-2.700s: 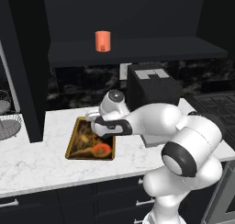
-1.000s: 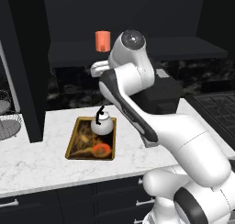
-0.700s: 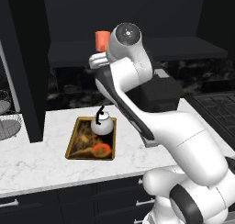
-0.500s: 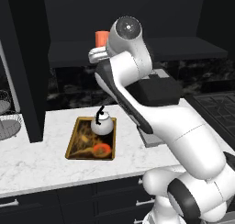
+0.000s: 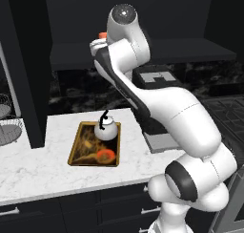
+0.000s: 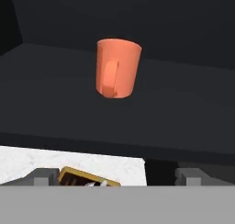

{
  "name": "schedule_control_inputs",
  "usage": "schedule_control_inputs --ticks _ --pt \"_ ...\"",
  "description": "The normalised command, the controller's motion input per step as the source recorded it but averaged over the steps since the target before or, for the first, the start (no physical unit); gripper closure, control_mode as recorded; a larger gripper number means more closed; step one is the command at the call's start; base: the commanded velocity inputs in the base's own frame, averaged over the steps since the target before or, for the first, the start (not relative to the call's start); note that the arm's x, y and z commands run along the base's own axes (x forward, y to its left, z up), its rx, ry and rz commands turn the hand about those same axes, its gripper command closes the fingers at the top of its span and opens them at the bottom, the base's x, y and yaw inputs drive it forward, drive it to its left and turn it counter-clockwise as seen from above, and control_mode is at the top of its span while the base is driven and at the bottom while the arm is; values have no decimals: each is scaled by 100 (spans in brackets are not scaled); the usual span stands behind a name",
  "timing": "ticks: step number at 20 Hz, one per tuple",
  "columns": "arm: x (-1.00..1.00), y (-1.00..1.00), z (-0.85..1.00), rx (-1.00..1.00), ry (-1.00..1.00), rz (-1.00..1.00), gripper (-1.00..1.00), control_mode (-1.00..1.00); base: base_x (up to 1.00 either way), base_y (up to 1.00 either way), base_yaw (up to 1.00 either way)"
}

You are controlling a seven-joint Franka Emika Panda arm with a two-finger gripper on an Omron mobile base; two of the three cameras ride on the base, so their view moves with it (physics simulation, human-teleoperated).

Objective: Pick the kettle from the counter and place it on the tray. Then pick the mug from the cabinet and place it on the tray. Then close the cabinet doors.

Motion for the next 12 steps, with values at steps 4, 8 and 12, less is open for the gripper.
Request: schedule_control_inputs --ticks 4,8,12 --pt "60 0 -18 0 0 -2 -100 -100 0 0 0" --pt "65 -3 -12 0 0 -1 -100 -100 0 0 0" --pt "49 3 0 0 0 -7 -100 -100 0 0 0"
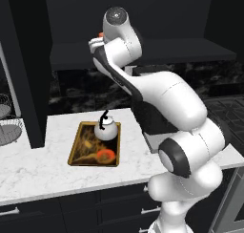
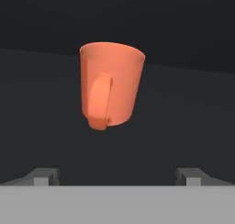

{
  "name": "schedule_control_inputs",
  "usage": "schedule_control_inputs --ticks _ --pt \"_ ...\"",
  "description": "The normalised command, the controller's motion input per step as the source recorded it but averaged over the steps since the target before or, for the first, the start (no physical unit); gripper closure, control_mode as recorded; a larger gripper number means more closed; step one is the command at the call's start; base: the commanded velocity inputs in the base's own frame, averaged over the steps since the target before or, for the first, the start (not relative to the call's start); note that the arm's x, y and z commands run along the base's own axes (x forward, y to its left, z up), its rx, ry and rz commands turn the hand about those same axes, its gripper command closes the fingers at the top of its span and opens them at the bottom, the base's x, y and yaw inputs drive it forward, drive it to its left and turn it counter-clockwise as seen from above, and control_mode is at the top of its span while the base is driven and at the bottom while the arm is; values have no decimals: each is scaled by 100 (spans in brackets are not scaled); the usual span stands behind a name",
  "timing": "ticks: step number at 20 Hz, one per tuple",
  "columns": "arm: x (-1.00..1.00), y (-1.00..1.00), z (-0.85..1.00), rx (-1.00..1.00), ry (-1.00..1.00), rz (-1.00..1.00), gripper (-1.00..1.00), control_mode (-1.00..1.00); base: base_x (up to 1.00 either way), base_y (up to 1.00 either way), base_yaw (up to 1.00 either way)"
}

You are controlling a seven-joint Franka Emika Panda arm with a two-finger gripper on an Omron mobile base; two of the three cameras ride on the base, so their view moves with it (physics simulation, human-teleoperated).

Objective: Pick the kettle from the counter and place it on the tray. Then pick the mug from the cabinet and place it on the tray. Then close the cabinet doors.

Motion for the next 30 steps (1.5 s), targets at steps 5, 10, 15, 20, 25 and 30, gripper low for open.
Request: schedule_control_inputs --ticks 5,10,15,20,25,30 --pt "36 9 0 0 0 -17 -100 -100 0 0 0" --pt "39 9 -1 0 0 -16 -100 -100 0 0 0" --pt "19 17 0 4 0 -8 -100 -100 0 0 0" --pt "28 4 -4 1 0 -5 -100 -100 0 0 0" --pt "28 0 -6 0 0 -3 -100 -100 0 0 0" --pt "-14 0 0 0 0 -5 -100 -100 0 0 0"
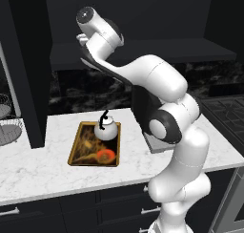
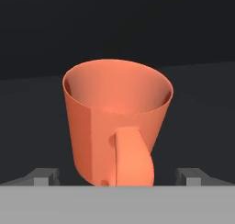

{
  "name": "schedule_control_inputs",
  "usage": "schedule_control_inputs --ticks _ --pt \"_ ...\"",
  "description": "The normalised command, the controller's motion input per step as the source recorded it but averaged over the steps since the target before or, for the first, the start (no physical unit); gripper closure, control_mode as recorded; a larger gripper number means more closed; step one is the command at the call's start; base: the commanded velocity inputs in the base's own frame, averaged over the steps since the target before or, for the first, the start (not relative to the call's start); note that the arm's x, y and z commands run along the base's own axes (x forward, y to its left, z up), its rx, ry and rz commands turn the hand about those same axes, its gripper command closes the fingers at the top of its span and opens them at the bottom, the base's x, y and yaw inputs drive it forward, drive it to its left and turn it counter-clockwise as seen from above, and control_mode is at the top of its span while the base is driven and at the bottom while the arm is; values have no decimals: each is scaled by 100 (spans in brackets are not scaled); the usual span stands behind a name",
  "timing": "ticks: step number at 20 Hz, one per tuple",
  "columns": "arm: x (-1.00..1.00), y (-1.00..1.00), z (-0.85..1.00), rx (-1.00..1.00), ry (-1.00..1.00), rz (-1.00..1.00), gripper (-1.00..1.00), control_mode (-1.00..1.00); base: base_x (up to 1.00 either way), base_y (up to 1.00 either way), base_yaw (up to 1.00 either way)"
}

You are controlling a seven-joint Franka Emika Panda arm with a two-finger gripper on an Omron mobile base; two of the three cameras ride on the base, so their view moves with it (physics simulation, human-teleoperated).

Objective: Pick the kettle from the counter and place it on the tray. Then pick the mug from the cabinet and place it on the tray. Then close the cabinet doors.

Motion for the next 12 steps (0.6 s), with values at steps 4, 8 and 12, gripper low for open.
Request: schedule_control_inputs --ticks 4,8,12 --pt "-5 -2 -3 0 0 -9 100 -100 0 0 0" --pt "9 -18 -21 0 -4 -5 100 -100 0 0 0" --pt "1 -19 -12 0 -11 0 100 -100 0 0 0"
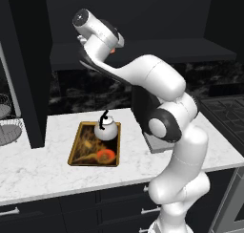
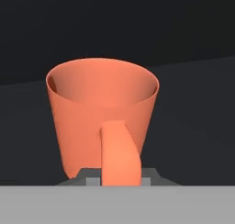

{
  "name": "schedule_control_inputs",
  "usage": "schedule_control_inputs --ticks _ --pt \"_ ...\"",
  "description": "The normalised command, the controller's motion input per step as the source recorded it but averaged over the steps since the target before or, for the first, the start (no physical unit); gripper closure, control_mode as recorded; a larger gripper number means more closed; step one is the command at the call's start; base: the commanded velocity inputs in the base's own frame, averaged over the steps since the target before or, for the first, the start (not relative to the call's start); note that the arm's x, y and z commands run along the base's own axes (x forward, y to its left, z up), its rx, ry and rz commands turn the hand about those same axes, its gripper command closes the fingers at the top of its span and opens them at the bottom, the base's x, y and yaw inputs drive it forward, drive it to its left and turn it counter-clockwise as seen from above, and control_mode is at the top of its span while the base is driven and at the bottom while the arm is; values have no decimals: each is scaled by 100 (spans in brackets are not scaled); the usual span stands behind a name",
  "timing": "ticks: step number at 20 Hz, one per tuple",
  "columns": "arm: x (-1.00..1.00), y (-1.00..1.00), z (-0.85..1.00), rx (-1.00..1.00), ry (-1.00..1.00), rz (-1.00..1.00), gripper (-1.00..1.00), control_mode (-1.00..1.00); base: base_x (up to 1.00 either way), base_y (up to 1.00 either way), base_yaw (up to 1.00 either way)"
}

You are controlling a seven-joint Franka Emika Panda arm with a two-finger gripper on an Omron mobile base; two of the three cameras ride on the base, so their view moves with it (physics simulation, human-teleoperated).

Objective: Pick the kettle from the counter and place it on the tray. Then pick the mug from the cabinet and place it on the tray. Then close the cabinet doors.

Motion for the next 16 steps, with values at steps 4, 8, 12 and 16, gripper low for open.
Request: schedule_control_inputs --ticks 4,8,12,16 --pt "-36 -8 -1 0 -14 1 100 -100 0 0 0" --pt "-79 0 0 5 -3 0 100 -100 0 0 0" --pt "-90 -3 0 9 0 2 100 -100 0 0 0" --pt "-99 -12 0 12 0 7 100 -100 0 0 0"
